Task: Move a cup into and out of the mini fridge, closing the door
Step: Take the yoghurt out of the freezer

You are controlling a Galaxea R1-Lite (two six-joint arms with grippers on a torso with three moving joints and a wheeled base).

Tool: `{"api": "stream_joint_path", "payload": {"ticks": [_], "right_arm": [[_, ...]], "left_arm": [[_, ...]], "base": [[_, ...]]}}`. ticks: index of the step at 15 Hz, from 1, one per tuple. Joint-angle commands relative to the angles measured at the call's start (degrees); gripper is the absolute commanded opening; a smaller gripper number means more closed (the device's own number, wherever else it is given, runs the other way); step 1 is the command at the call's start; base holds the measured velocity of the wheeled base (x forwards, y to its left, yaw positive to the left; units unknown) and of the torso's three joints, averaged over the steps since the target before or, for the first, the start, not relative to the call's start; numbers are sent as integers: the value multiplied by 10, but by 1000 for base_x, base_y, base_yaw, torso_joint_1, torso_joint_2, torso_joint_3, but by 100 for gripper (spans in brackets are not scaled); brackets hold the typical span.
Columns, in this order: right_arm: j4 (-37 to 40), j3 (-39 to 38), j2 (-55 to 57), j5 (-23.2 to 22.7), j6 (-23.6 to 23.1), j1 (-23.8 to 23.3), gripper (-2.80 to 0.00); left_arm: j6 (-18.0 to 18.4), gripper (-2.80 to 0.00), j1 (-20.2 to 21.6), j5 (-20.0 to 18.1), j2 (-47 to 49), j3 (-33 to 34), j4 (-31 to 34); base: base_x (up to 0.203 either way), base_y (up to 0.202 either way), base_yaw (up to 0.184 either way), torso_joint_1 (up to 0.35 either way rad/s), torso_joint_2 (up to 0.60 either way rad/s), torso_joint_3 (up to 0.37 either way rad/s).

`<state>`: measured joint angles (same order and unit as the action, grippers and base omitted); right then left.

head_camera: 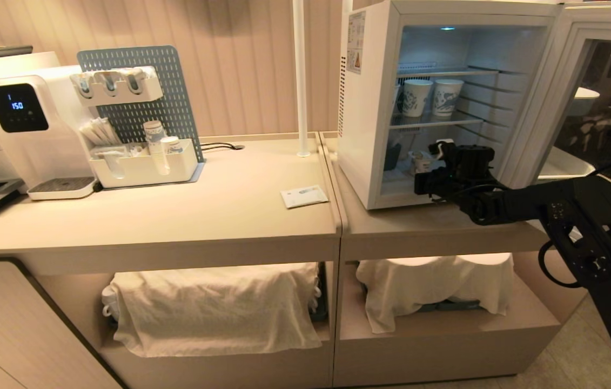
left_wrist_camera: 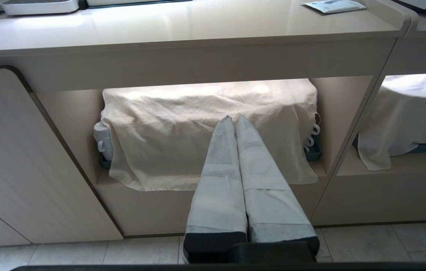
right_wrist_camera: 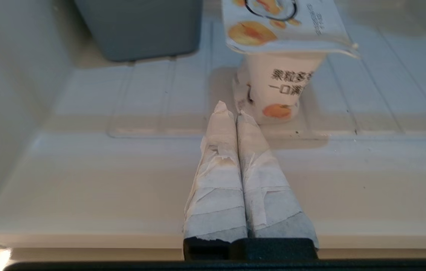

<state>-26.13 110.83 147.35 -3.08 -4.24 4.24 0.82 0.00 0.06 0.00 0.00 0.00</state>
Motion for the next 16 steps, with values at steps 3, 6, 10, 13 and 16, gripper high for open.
{"api": "stream_joint_path", "payload": {"ticks": [3, 6, 10, 13, 16], "right_arm": [[6, 0, -4, 6, 0, 0, 0], [6, -1, -14, 3, -1, -1, 0], [-1, 0, -14, 3, 4, -1, 0], [-4, 0, -7, 1, 6, -1, 0], [-14, 1, 7, 0, 6, -1, 0]], "left_arm": [[0, -280, 0, 0, 0, 0, 0], [0, -280, 0, 0, 0, 0, 0], [0, -280, 0, 0, 0, 0, 0], [0, -280, 0, 0, 0, 0, 0], [0, -280, 0, 0, 0, 0, 0]], "base": [[0, 0, 0, 0, 0, 0], [0, 0, 0, 0, 0, 0], [0, 0, 0, 0, 0, 0], [0, 0, 0, 0, 0, 0], [0, 0, 0, 0, 0, 0]]}}
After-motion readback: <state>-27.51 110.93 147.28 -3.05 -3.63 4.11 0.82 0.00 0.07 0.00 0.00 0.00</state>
